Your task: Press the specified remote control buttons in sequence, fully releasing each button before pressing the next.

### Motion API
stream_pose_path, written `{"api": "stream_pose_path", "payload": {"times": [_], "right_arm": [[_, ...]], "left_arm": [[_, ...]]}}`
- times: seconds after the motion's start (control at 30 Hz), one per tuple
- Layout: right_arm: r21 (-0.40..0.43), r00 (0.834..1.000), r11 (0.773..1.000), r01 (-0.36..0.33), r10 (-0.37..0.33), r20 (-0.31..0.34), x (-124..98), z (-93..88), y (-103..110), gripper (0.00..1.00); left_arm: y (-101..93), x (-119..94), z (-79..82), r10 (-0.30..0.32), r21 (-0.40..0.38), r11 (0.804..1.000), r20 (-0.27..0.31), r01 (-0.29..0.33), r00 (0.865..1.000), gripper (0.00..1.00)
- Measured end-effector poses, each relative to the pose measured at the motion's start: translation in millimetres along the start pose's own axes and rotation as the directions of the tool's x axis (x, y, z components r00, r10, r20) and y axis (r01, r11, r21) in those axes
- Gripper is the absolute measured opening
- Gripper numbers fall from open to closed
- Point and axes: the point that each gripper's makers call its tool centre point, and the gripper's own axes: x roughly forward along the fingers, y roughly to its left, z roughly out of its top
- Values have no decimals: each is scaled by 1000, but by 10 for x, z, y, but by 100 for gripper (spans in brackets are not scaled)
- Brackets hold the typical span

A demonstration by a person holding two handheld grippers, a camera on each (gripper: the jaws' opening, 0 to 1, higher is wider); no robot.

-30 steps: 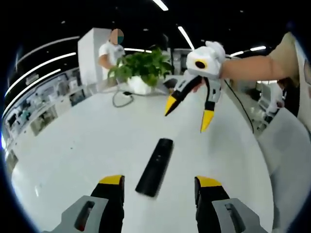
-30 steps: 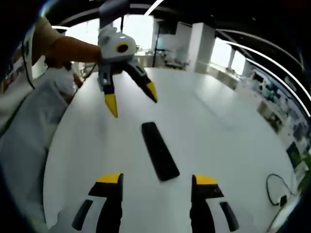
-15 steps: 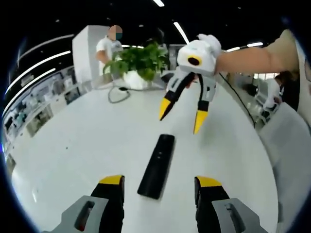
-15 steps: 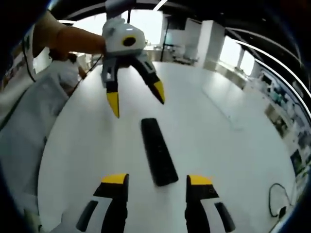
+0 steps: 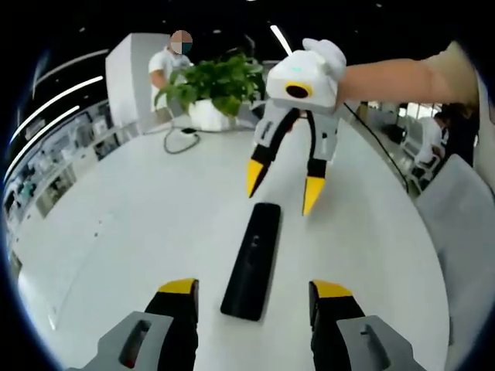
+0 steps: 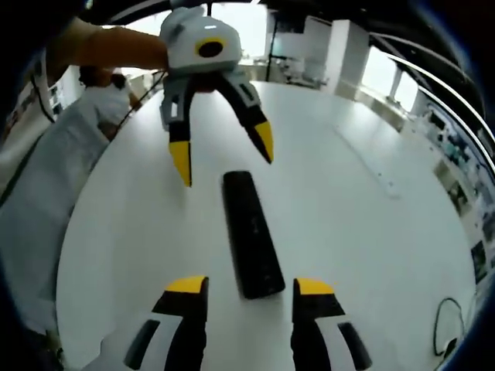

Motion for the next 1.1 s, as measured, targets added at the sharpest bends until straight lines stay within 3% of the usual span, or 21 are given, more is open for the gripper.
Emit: {"api": "stream_pose_path", "payload": {"times": [0.27, 0.6, 1.0, 1.03, 1.1], "right_arm": [[9, 999, 1000, -22, 22, -22, 95, -22, -35, 38], [2, 998, 999, -47, 47, -48, 172, -53, -55, 34], [-31, 995, 998, -54, 51, -81, 180, -69, -83, 28], [-33, 995, 998, -55, 52, -84, 180, -69, -82, 28], [-35, 995, 998, -56, 52, -89, 180, -63, -73, 28]], "left_arm": [[112, 65, -63, -10, -5, 1000, -34, 9, 999, 58], [96, 148, -87, -39, 10, 999, -57, 39, 998, 55], [25, 230, -244, -91, 30, 995, -150, 97, 984, 40], [36, 231, -207, -88, 57, 994, -135, 97, 987, 39], [36, 203, -215, -85, 29, 995, -147, 90, 986, 38]]}}
